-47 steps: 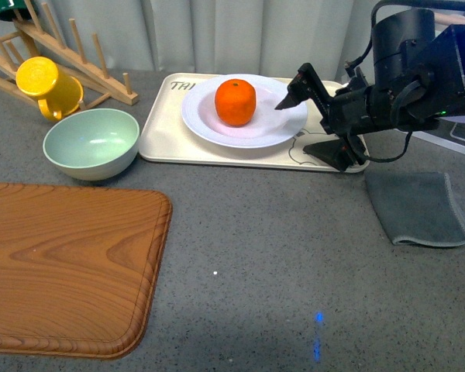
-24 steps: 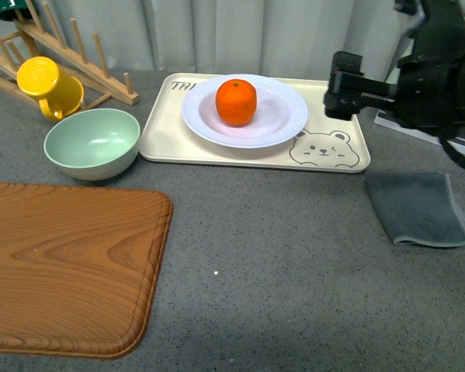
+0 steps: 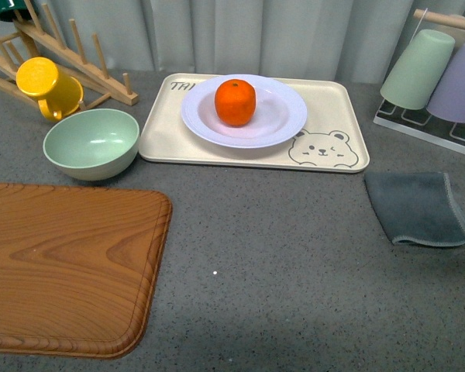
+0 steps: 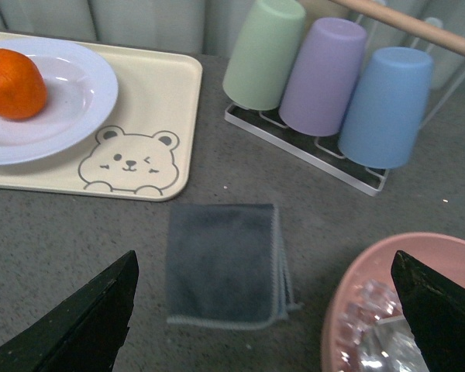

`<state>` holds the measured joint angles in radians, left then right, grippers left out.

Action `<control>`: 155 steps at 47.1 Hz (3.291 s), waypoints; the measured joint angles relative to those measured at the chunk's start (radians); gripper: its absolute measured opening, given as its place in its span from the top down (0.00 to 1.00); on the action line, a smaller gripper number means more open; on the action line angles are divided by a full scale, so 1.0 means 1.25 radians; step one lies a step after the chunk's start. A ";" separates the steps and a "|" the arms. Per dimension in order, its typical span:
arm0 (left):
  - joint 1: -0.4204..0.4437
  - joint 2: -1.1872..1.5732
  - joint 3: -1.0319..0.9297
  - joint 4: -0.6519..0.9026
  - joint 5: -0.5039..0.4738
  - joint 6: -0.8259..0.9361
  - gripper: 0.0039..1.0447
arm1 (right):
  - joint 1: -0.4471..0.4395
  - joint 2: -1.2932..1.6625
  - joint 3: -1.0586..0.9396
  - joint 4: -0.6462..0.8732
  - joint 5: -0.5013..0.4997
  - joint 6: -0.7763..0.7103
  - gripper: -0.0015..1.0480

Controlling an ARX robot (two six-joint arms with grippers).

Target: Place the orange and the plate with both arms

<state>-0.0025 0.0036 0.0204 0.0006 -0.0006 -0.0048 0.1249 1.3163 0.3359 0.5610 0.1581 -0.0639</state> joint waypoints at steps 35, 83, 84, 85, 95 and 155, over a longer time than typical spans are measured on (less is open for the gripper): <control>0.000 -0.001 0.000 0.000 0.000 0.000 0.06 | -0.038 -0.196 -0.191 0.189 -0.065 0.019 0.25; 0.000 0.000 0.000 0.000 0.000 0.000 0.06 | -0.098 -0.715 -0.265 -0.111 -0.125 0.043 0.99; 0.000 0.000 0.000 0.000 0.000 0.000 0.06 | -0.098 -0.727 -0.265 -0.123 -0.125 0.043 0.99; 0.000 0.000 0.000 0.000 0.000 0.000 0.06 | -0.098 -0.738 -0.265 -0.133 -0.125 0.043 0.99; 0.000 0.000 0.000 0.000 0.000 0.000 0.06 | -0.098 -0.821 -0.265 -0.215 -0.125 0.043 0.99; 0.000 0.000 0.000 0.000 0.000 0.000 0.06 | -0.098 -1.050 -0.264 -0.447 -0.128 0.044 0.09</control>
<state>-0.0025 0.0032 0.0204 0.0006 -0.0002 -0.0048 0.0025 0.0044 0.0059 0.0017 -0.0013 -0.0093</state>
